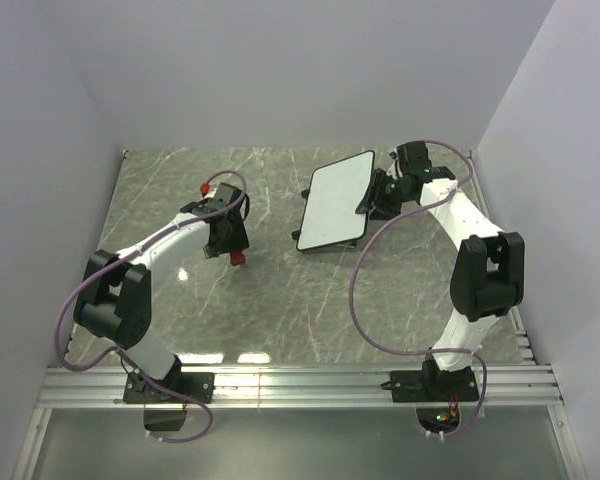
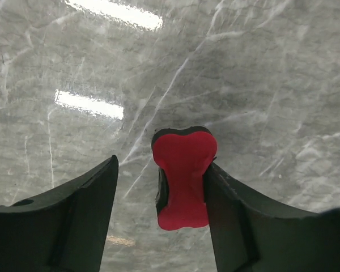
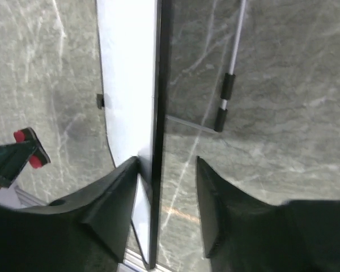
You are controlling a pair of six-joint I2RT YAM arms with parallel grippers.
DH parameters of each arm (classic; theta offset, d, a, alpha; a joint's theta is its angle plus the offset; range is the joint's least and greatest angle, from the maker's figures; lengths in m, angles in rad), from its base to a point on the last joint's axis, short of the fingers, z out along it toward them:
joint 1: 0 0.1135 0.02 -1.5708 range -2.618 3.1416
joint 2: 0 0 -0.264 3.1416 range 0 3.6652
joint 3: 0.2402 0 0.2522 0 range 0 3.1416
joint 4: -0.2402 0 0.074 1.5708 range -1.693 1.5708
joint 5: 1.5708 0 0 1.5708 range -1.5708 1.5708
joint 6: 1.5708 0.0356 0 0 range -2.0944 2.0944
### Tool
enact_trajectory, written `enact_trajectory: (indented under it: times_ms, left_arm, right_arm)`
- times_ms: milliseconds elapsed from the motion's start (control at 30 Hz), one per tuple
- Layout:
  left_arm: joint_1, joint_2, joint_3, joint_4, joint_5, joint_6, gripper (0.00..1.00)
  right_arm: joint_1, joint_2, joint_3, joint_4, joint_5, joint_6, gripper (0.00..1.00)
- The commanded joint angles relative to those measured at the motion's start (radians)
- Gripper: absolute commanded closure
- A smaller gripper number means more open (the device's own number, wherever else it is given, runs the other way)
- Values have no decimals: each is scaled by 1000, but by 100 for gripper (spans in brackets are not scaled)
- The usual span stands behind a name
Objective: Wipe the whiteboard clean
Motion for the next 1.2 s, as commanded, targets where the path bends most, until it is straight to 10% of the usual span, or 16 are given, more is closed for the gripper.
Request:
enact_trajectory:
  times_ms: [0, 133, 700, 1167]
  left_arm:
    - [0, 16, 44, 23, 6, 4, 34]
    - [0, 10, 68, 18, 12, 13, 26]
    - [0, -65, 88, 15, 20, -41, 13]
    - [-5, -607, -44, -6, -14, -64, 7]
  right_arm:
    - [-4, -62, -6, -81, 74, -42, 46]
    - [-12, -108, 32, -122, 156, -33, 1]
    - [-30, -528, -118, -215, 314, 29, 1]
    - [-21, -1006, -398, -309, 197, 78, 1]
